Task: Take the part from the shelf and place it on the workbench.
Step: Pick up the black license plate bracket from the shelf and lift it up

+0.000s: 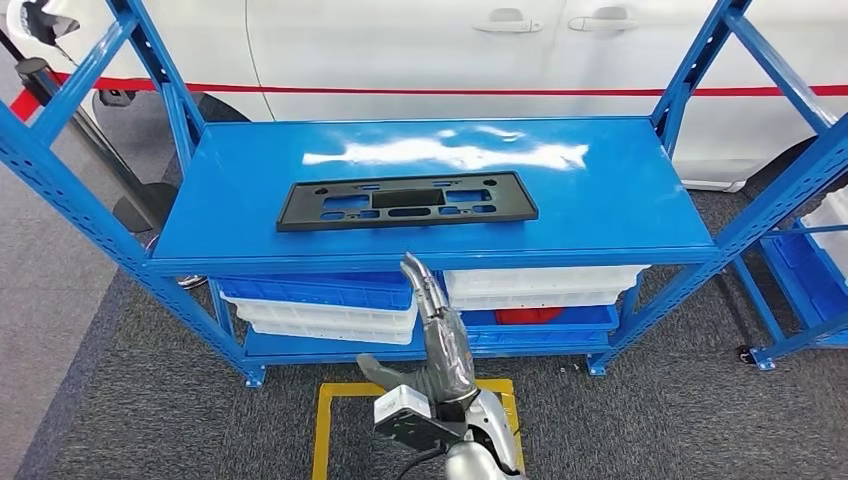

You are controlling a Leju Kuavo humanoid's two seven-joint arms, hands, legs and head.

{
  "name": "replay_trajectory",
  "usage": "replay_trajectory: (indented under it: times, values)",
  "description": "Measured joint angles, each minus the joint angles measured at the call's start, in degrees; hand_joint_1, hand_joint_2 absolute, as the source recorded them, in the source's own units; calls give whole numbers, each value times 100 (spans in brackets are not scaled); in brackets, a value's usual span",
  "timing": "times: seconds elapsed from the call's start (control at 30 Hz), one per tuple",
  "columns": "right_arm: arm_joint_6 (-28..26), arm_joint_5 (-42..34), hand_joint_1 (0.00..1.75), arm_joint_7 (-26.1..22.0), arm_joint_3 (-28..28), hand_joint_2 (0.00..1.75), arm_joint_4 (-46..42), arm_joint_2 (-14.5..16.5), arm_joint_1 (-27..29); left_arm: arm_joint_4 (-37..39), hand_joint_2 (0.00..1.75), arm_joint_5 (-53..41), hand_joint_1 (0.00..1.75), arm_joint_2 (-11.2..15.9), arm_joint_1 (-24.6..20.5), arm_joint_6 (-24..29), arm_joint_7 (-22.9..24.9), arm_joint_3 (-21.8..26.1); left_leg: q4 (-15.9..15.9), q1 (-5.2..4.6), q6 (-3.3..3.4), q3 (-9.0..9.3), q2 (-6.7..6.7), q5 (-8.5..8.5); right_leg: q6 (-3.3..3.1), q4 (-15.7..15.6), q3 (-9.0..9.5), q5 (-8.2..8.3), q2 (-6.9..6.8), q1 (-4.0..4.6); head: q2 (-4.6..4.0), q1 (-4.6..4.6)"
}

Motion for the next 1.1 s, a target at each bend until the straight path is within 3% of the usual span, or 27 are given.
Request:
replay_trajectory:
  times: [0.37,0.67,0.77,0.93,1.1]
  values:
    - [-579,1602,0,-341,-110,175,-87,-15,107,1,175,302,0,198,-31,-310,-361,473,0,-1,0,5,3,0,0,-7,0,0,4,0,0,-1]
    - [-689,832,0,-650,-136,175,-9,-106,173,1,175,936,0,389,-31,-986,-1200,1263,1,-1,0,9,8,-1,0,-9,-3,0,11,1,0,-2]
    - [-799,1060,0,-661,-248,175,-72,-82,217,1,175,1005,0,438,-31,-1145,-1370,1404,1,-1,0,9,9,0,0,-8,-3,0,12,1,0,-2]
    - [-886,1916,0,-368,-380,175,-273,-96,265,1,175,990,0,483,-36,-1244,-1435,1468,0,0,0,8,9,-1,0,-9,-3,0,13,1,0,-2]
    - [-944,2576,0,367,-390,175,-310,-282,256,1,175,938,0,509,-45,-1312,-1446,1511,0,-1,0,6,6,-1,0,-9,1,0,10,0,0,-3]
